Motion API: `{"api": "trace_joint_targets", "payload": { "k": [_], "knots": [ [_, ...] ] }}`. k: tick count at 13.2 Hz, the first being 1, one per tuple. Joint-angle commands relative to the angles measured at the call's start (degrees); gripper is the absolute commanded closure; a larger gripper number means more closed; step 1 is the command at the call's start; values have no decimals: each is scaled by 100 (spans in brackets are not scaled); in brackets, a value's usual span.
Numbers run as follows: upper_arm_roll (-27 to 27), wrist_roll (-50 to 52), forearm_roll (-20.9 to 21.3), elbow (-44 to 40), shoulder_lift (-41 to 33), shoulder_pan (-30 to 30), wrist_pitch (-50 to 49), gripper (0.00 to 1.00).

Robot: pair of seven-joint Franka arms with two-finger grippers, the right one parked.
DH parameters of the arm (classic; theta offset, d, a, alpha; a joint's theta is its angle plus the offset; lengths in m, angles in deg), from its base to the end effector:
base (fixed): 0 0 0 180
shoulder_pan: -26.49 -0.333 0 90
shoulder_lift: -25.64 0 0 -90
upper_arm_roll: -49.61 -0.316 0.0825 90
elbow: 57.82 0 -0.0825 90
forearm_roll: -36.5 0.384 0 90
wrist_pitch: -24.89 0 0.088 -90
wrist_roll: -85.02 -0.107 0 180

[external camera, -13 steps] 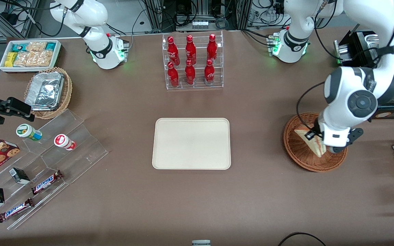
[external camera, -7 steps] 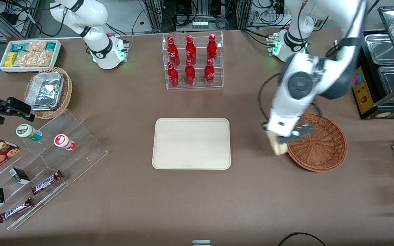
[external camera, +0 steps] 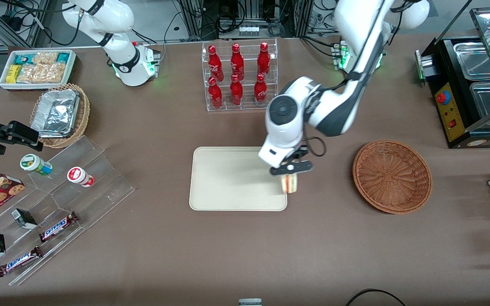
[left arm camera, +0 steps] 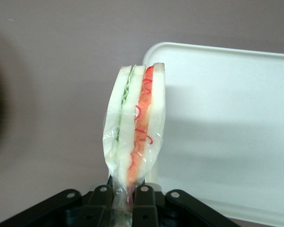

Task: Place sandwich from basket to tray
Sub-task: 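Lift the sandwich and carry it with the left gripper over the tray, then lower the sandwich onto the tray and open the left gripper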

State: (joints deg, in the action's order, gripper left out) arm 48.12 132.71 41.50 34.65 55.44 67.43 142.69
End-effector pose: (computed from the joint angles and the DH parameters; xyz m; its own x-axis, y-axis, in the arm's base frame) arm 0.5243 -0.4281 0.3177 0.9953 0.0964 0.0103 0.0969 -0.9884 -0.1173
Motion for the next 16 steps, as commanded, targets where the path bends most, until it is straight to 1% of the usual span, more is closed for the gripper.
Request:
{"api": "trace_joint_targets", "payload": {
  "k": [1,3,6,10,12,13,14,15,16],
  "knots": [
    [-88,100,89,-265,359,291,400,89],
    [-88,109,89,-265,491,327,524,88],
    [-88,109,89,-203,623,380,945,83],
    [-88,127,107,-185,782,441,1025,83],
    [-88,127,107,-168,834,441,1052,81],
    [-88,127,116,-177,861,441,1061,70],
    [-88,127,107,-177,887,441,1078,37],
    [-88,92,116,-177,887,441,1078,1],
    [-88,91,107,-177,879,441,1070,0]
  ]
}}
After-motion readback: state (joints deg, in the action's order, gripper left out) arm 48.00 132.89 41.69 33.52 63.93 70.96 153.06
